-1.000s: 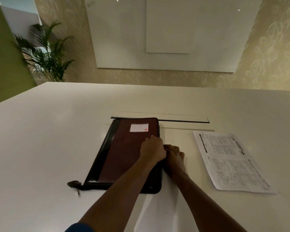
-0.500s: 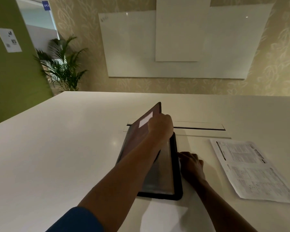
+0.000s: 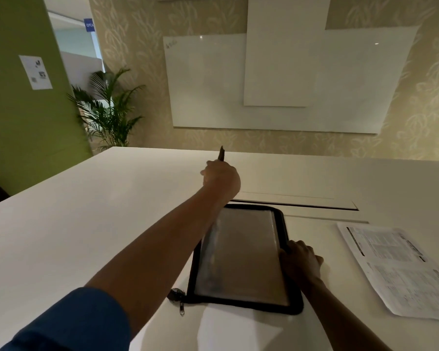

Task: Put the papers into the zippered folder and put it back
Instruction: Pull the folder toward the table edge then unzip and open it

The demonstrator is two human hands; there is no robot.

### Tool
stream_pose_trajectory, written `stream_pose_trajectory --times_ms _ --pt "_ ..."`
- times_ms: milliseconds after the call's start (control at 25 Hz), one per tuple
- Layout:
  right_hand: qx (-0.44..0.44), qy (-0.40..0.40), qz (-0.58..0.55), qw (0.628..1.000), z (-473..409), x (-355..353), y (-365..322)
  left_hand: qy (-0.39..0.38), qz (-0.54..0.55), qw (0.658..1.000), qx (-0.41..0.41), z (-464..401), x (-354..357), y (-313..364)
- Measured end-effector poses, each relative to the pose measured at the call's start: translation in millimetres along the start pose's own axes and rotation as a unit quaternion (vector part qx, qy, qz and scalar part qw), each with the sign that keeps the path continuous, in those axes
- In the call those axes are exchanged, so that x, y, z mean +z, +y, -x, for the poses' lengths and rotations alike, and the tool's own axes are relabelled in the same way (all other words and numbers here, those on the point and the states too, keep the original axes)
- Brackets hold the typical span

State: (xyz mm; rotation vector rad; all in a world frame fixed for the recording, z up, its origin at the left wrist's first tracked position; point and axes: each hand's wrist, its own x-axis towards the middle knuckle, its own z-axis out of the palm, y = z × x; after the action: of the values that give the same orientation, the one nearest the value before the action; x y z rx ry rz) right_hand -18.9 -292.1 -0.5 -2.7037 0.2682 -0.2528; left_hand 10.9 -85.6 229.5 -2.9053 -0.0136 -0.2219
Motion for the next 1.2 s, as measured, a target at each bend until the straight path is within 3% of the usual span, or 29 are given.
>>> stream_pose_trajectory --times_ms 280,440,760,920,1080,1200 --pt "0.017 0.060 0.013 0.998 15.5 11.6 -15.2 -0.031 0.050 0.991 -0.118 -3.9 24.4 -81.8" --pt "0.039 0.025 0.056 0.997 14.6 11.1 -26.4 -0.015 0.036 0.983 -0.179 5.5 54.2 -114.2" --pt "0.054 0.020 0.120 0.991 15.3 21.6 -32.2 0.033 0.108 0.976 -0.184 8.1 143.8 -178.1" --pt "0.044 0.066 0.072 0.994 17.8 24.4 -30.9 0.016 0.158 0.972 -0.170 10.5 199.6 -201.2" --pt "0.008 0.048 0.125 0.991 16.3 30.0 -35.8 -0.020 0.202 0.966 -0.162 19.2 246.8 -216.5" --pt "0.000 0.057 0.087 0.995 20.6 29.4 -41.9 -0.045 0.224 0.960 -0.161 24.8 266.4 -218.0"
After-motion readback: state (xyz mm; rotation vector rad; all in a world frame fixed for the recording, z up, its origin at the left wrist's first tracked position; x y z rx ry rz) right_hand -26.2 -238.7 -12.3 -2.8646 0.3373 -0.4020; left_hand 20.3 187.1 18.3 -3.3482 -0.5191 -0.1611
